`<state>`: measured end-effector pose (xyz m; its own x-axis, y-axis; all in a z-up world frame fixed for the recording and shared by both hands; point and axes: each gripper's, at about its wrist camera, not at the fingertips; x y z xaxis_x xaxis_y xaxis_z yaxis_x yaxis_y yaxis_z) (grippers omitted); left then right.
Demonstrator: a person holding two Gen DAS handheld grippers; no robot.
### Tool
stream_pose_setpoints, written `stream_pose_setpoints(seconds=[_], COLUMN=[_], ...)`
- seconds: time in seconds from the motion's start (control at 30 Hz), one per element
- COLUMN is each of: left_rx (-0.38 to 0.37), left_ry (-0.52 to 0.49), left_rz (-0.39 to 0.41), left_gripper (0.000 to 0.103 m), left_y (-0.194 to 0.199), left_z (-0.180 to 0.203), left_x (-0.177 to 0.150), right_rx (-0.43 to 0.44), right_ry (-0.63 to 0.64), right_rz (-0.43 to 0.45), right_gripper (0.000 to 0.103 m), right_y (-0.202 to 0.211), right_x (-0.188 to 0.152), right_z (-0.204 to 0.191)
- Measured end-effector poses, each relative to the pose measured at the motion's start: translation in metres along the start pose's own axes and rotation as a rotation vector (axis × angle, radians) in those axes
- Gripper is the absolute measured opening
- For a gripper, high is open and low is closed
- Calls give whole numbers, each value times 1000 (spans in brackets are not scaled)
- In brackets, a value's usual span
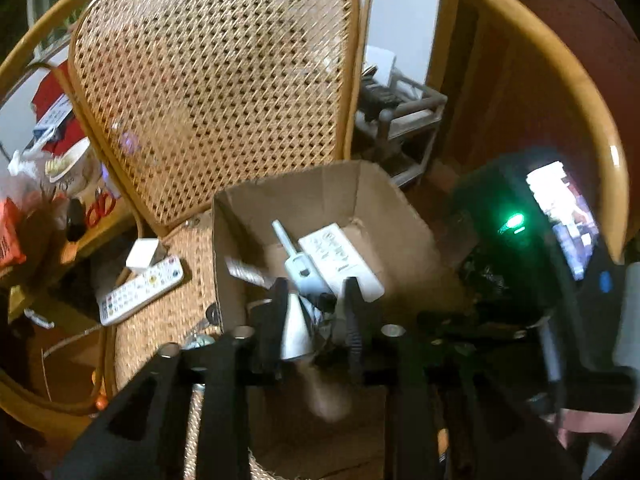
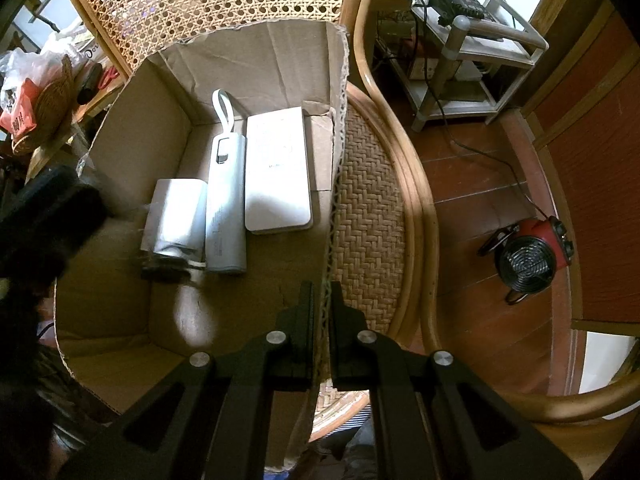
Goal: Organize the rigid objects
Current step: 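Lift the keys with the left tool and release them into the box, then move the left tool back to the light blue cartoon case on the seat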
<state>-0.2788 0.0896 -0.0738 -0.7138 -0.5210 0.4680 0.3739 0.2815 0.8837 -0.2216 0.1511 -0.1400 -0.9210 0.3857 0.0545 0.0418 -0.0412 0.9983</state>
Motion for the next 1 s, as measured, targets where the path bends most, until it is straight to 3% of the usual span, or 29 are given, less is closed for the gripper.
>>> stream_pose_setpoints(seconds=[0.03, 0.1, 0.2, 0.4, 0.6, 1.0], left_rx=[5, 14, -44, -30, 10, 93], left_ry=[18, 48, 86, 76, 90, 197], left_rz=[-1, 6, 6, 32, 59, -36], left_gripper=[44, 67, 79, 80, 80, 80], left_y=[-2, -3, -1, 11, 21, -15], left_z=[-3, -13, -25, -31, -64, -155], left_x=[-1, -3, -4, -3, -5, -53], right_rx=[-3, 8, 1, -6, -6, -8], right_ry=[0, 0, 9, 18, 24, 54], right_rz=[-2, -3, -4, -6, -7, -6], right_gripper=[8, 7, 7, 7, 7, 7], right_y=[0, 0, 1, 1, 0, 0], right_x=[0, 0, 1, 3, 4, 4], right_z=[1, 2, 2, 2, -1, -1])
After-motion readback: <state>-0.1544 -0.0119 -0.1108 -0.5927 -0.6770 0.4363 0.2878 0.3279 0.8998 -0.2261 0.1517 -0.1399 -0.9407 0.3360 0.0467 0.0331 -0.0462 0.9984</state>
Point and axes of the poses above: each gripper's, at about its wrist camera, not at the fingertips, and y roughly against the way its jaws point, z to its right, x to its top, and after that the axes turned 8 degrees about -z, right-handed
